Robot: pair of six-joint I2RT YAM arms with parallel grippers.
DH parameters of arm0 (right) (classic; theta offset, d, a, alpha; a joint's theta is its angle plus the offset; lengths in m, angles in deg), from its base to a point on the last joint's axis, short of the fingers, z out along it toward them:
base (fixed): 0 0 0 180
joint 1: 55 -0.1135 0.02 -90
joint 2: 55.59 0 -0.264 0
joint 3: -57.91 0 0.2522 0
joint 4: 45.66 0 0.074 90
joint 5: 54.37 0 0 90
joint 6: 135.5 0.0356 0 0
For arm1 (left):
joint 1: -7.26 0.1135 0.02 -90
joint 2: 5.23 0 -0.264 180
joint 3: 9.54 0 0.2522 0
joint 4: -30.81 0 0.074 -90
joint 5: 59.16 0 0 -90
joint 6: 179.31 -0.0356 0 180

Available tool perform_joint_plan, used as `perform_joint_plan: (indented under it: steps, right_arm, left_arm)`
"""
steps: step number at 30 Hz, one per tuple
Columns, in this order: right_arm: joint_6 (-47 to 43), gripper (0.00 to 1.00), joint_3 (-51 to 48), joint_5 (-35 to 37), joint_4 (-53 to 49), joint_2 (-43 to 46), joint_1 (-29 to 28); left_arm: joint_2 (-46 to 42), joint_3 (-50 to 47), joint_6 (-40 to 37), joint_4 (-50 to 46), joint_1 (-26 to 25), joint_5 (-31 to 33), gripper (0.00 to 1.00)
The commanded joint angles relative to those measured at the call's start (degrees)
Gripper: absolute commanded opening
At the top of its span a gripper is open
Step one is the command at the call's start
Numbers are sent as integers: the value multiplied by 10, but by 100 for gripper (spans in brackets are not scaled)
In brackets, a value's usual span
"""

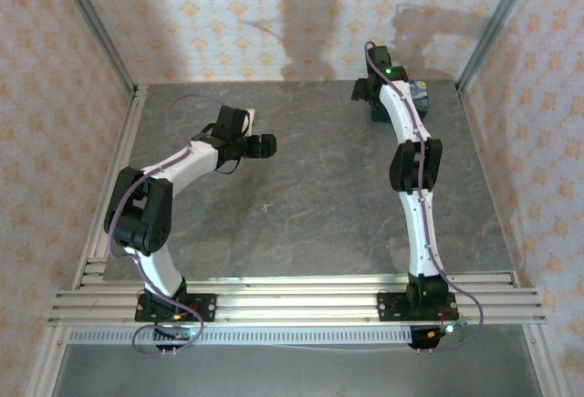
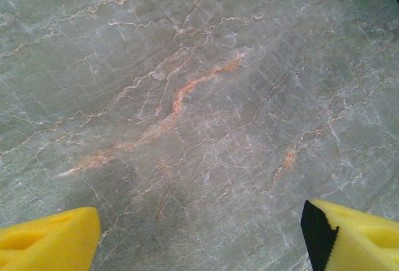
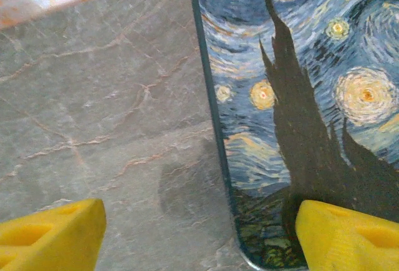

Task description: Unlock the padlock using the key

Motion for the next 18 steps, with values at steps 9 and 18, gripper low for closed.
perform_joint_plan:
  steps: [9,18]
  right_arm:
    - [-39,71,-15,-128,-82,-36,-28]
    - [-31,68,-91,-156,-73,8,-87]
  left_arm:
    - [10,14,2,-19,-10,-17,84]
    - [-49,-29,-8,-31,-10,-6,84]
